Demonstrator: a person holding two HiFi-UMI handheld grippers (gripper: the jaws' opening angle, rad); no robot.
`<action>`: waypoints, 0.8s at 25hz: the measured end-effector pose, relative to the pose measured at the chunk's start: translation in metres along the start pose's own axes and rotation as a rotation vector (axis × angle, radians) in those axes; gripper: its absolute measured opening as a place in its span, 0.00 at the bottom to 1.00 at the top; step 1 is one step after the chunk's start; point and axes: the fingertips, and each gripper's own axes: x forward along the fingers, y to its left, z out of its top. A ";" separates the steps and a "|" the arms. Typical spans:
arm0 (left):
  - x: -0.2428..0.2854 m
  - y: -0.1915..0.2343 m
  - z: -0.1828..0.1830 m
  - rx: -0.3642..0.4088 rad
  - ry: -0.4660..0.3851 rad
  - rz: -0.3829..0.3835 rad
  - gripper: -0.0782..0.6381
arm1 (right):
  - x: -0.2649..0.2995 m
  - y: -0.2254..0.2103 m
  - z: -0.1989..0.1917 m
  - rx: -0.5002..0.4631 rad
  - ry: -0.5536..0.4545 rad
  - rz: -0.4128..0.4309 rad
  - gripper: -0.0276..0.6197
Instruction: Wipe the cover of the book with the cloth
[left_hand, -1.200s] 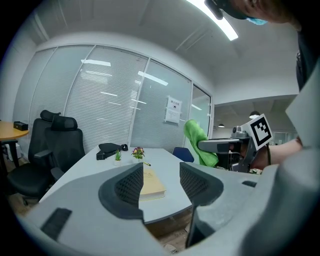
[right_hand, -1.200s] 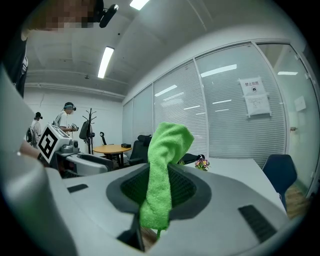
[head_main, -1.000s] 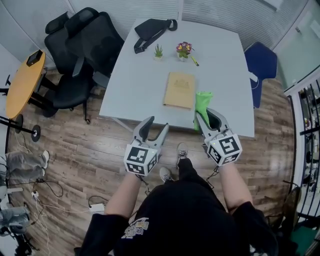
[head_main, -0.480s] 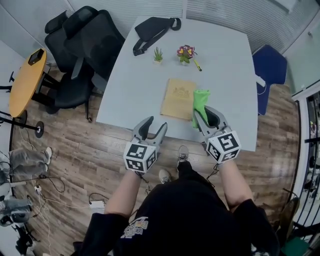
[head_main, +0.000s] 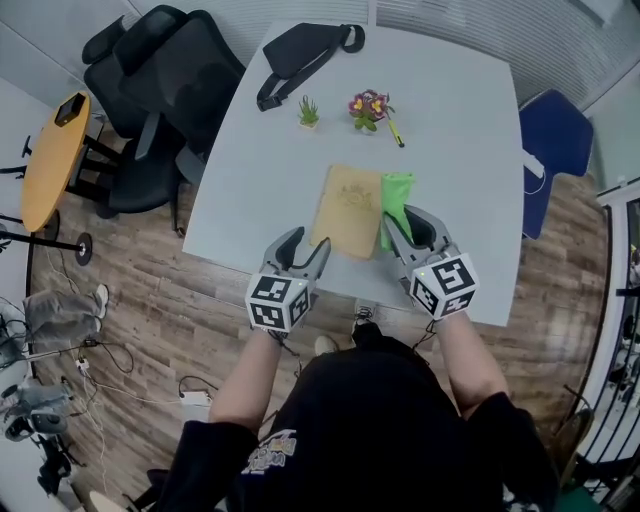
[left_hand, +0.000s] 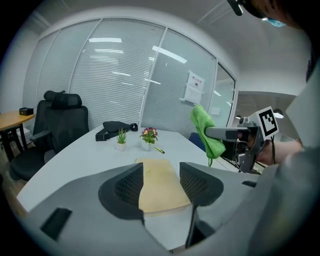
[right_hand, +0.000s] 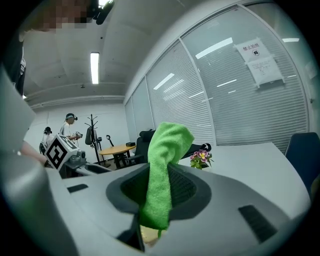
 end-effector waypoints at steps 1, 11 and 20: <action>0.007 0.002 -0.001 -0.008 0.009 0.007 0.41 | 0.003 -0.005 -0.001 0.002 0.004 0.008 0.19; 0.049 0.024 -0.028 -0.079 0.122 0.062 0.41 | 0.027 -0.031 -0.017 0.032 0.051 0.082 0.19; 0.080 0.047 -0.053 -0.115 0.228 0.038 0.41 | 0.042 -0.040 -0.032 0.076 0.090 0.072 0.19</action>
